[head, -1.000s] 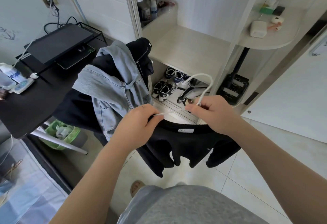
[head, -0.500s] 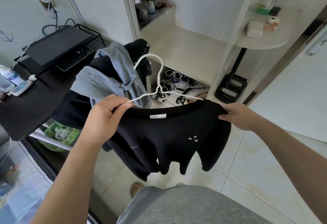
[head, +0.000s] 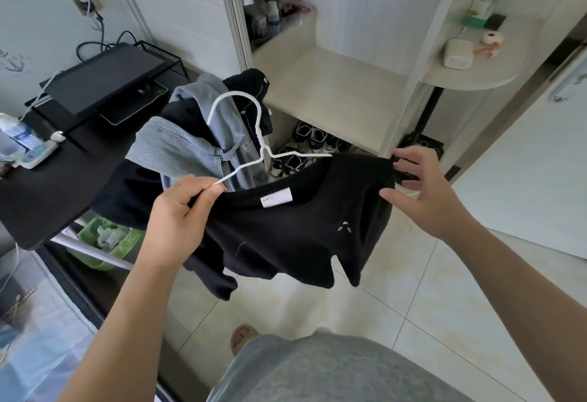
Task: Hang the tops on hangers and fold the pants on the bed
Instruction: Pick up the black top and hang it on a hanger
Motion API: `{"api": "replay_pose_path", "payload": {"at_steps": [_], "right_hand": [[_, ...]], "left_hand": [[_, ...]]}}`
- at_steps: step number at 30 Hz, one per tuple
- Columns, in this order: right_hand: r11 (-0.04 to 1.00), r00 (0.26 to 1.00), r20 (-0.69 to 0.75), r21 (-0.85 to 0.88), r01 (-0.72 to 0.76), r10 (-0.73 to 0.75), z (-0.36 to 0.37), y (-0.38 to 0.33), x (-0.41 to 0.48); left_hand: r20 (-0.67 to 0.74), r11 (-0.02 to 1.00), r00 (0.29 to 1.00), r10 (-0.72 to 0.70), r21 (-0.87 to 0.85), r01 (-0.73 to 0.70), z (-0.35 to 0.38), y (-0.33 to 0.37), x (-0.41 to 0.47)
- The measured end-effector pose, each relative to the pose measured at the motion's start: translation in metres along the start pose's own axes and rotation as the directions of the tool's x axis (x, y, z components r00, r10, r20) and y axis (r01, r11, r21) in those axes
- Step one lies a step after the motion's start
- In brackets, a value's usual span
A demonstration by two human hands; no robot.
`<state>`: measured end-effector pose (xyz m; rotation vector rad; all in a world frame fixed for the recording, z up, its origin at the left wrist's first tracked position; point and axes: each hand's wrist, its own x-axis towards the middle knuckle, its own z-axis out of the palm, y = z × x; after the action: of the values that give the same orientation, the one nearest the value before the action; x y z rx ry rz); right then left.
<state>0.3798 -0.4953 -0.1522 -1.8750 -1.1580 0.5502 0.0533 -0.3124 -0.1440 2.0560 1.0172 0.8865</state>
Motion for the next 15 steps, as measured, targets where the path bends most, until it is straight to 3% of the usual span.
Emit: {"api": "replay_pose_path", "payload": {"at_steps": [5,9,15], "right_hand": [[0.962,0.987,0.033,-0.221,0.162,-0.158,0.004,0.001,0.009],[0.923,0.963,-0.018,-0.288,0.254,-0.270,0.004,-0.005,0.013],[0.945,0.964,-0.036,-0.212,0.250,-0.264,0.004,-0.012,0.012]], "left_hand": [[0.063,0.998,0.996,0.059,0.006,-0.060,0.005,0.006,0.006],[0.059,0.997,0.996,0.071,0.012,-0.071,0.005,0.008,0.011],[0.026,0.996,0.997,0.070,0.056,-0.071,0.001,0.007,0.015]]}}
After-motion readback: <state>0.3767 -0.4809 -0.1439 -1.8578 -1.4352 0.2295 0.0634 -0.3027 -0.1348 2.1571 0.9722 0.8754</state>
